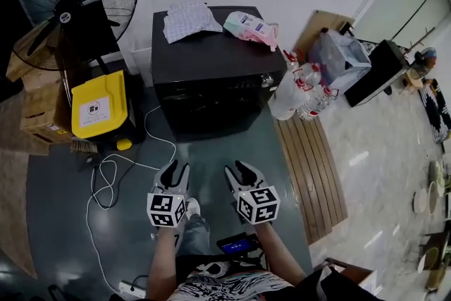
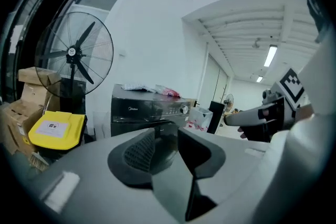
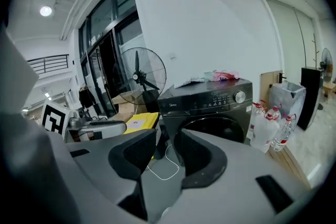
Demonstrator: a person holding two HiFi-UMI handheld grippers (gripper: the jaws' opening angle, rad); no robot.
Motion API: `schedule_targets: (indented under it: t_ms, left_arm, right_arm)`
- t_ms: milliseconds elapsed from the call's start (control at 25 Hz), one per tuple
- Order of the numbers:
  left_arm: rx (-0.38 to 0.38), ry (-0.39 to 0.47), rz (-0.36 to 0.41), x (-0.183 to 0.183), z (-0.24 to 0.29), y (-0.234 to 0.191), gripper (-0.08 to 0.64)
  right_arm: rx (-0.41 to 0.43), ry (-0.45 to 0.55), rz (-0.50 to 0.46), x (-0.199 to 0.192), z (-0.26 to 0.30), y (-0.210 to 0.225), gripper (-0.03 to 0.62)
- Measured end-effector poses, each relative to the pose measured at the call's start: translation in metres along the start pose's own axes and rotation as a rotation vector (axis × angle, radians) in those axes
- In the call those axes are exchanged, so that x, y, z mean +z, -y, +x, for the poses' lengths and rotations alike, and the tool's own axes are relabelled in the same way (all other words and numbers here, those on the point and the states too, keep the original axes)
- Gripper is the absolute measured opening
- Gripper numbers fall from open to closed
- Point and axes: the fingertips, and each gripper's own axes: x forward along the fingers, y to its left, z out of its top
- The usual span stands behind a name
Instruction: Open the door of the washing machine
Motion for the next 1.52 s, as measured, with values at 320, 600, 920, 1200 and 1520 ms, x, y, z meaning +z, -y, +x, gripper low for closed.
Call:
schedule_targets:
  t_ms: [320,600,920,1200,1520]
  left_arm:
    - [-0.076,-0.122,0.027,-0.034,0.112,-0.086,0.133]
    - [-0.114,-0.203,0.043,-0.079,0.183,-0.123,0.138]
    - [-0.168,-0.255,0.129,-0.117,0.254,-0.150,0.158]
    - [-0.194,-0.244,0.127,-0.127,0.293,-0.161,0.220]
    - [-0.289,-0.274,0.179,-0.144,0.323,-0.147,0.228]
  right_arm:
    - [-0.072,-0.054,0.040,0.019,0.131,0.031,0.150]
    - [-0.099,-0.115,0.065,-0.001,0.174,0.057,0.141]
    - [-0.127,-0.143,0.119,-0.030,0.211,0.085,0.141]
    - [-0.129,-0.137,0.145,-0.039,0.222,0.089,0.141]
    - [-0.150,-0.178,0.171,-0.060,0.218,0.094,0.140]
